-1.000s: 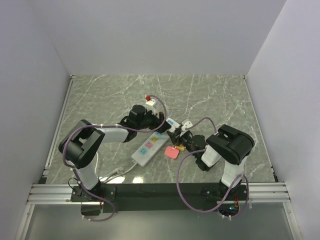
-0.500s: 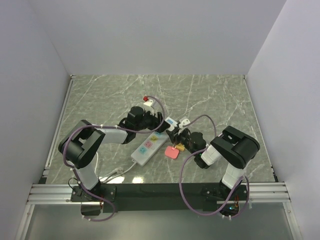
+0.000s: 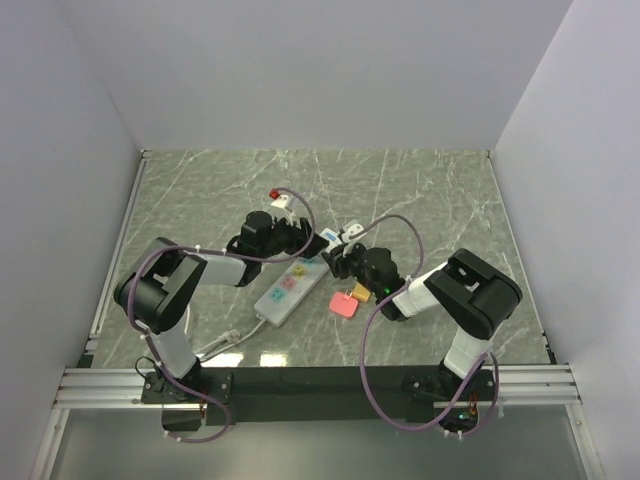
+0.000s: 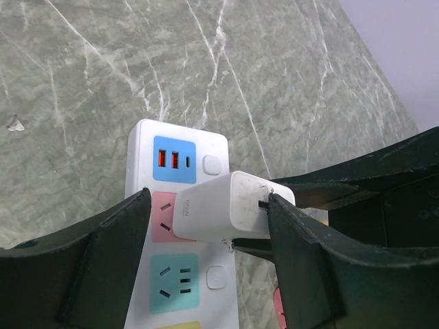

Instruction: Insert the plug

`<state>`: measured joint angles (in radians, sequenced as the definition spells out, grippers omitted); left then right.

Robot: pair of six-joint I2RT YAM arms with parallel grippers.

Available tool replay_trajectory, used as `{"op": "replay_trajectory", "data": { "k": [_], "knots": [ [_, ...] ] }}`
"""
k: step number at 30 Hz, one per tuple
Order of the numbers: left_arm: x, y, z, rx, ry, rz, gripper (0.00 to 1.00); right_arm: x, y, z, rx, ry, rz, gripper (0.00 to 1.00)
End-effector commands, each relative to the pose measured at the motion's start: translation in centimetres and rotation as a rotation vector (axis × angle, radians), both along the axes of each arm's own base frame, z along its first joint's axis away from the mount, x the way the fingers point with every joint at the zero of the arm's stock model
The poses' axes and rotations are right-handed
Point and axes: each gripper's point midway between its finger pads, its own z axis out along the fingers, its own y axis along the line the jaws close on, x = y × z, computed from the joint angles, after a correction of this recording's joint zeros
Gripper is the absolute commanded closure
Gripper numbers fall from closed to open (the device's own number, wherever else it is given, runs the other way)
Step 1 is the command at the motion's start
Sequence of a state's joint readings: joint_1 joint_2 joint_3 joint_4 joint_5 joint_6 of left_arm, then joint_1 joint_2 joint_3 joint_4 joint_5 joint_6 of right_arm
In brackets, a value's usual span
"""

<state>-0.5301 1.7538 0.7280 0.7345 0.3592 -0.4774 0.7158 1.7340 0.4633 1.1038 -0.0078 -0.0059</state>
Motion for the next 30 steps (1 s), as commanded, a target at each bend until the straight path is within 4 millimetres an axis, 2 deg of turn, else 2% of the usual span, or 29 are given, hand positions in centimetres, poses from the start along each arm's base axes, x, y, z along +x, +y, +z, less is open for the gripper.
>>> {"op": "replay_trajectory", "data": {
  "k": [1, 5, 18, 23, 30],
  "knots": [
    [-2.2, 3.4, -7.9, 0.163, 0.195, 0.038, 0.27, -0.5, 1.5, 0.4, -0.023, 0.023, 0.057, 1.00],
    [-2.2, 4.1, -8.3, 0.150, 0.203, 0.045, 0.28, 0.1, 2.1, 1.2, -0.028, 0.021, 0.063, 1.00],
    [-2.5, 5.3, -10.0, 0.138, 0.253, 0.059, 0.31, 1.2, 3.3, 0.5, -0.094, 0.076, 0.079, 1.00],
    [-2.6, 5.3, -10.2, 0.130, 0.262, 0.051, 0.32, 2.0, 3.7, 0.8, -0.107, 0.081, 0.075, 1.00],
    [-2.8, 5.3, -10.9, 0.132, 0.281, 0.041, 0.33, 2.4, 4.3, -0.4, -0.130, 0.132, 0.094, 1.00]
  ]
}}
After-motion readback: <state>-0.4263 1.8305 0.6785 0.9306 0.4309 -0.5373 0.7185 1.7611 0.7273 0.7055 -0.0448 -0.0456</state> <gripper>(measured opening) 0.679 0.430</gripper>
